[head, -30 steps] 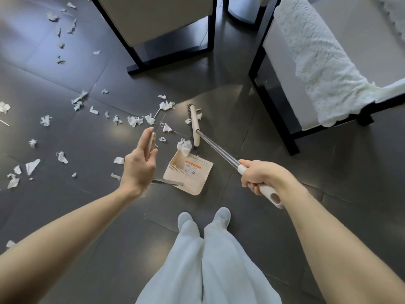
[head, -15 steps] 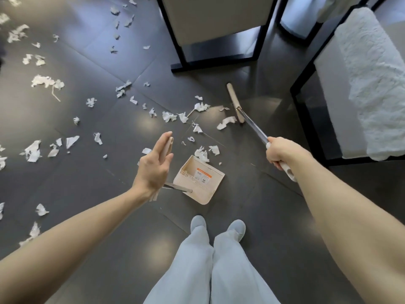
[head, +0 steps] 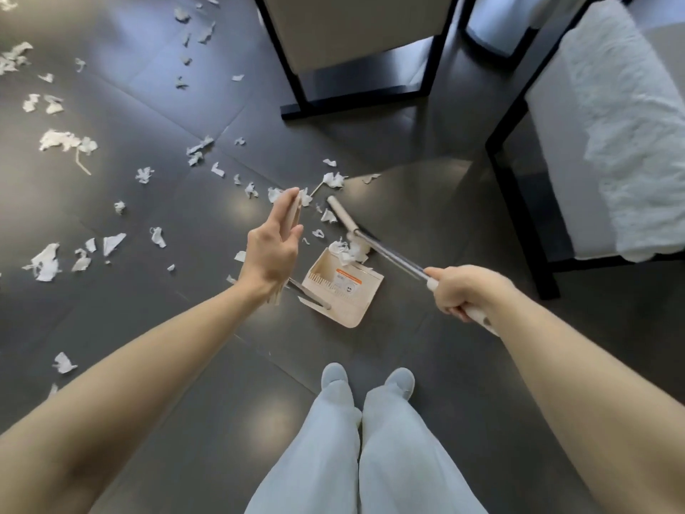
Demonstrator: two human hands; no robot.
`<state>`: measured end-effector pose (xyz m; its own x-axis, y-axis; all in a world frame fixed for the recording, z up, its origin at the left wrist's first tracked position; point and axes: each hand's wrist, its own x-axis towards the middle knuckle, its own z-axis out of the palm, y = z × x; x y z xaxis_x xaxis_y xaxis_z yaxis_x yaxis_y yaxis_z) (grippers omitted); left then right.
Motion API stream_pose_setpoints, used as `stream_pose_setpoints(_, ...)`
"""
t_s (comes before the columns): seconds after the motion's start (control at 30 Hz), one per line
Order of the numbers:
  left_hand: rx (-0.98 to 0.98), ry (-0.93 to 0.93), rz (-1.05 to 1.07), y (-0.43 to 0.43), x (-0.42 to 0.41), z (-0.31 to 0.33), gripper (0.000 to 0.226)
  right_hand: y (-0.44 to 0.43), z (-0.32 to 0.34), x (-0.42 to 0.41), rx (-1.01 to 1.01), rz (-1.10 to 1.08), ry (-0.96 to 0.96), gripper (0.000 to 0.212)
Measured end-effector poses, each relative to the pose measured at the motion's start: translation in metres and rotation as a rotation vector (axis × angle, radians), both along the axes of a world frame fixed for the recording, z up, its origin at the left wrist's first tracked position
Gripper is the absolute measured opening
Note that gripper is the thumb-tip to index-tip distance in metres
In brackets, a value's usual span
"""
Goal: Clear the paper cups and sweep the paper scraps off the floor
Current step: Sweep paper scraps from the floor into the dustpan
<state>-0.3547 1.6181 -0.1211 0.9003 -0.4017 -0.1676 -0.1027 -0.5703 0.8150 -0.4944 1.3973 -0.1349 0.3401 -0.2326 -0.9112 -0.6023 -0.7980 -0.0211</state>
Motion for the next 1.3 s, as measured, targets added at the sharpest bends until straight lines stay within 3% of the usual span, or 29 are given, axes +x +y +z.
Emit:
stream_pose_setpoints(0.13, 0.003, 0.028, -0.03, -0.014, 0.006, 0.003, 0.056, 0.005, 0.029, -0.041, 0.191, -0.397, 0.054, 0.085)
stream_pose_setpoints(0.2, 0.025, 0.019, -0.041, -0.014, 0.006, 0.004, 0.056, 0.004, 0.046, -0.056, 0.243, -0.486, 0.024, 0.082)
stream_pose_setpoints(0.4, 0.06, -0.001, -0.012, 0.002, -0.007, 0.01, 0.055, 0.003, 0.071, -0.078, 0.198, -0.553, -0.036, 0.084)
stream_pose_setpoints(0.6, 0.042, -0.008, 0.029, 0.018, -0.003, 0.015, 0.056, -0.004, 0.069, -0.045, 0.17, -0.661, -0.165, 0.081)
stream_pose_setpoints(0.83, 0.043, -0.002, 0.051, 0.019, 0.0, 0.021, 0.056, -0.038, 0.032, 0.016, -0.047, -0.47, -0.239, 0.084)
stream_pose_setpoints(0.97, -0.041, 0.133, 0.153, 0.017, 0.009, 0.02, 0.056, -0.062, 0.016, 0.054, -0.167, -0.326, -0.318, 0.05)
stream_pose_setpoints(1.2, 0.142, 0.078, 0.331, -0.002, 0.03, 0.023, 0.054, -0.111, -0.007, 0.124, -0.021, -0.43, -0.299, 0.06)
stream_pose_setpoints(1.3, 0.196, 0.07, 0.433, -0.006, 0.029, 0.026, 0.052, -0.113, -0.012, 0.151, 0.058, -0.339, -0.279, 0.062)
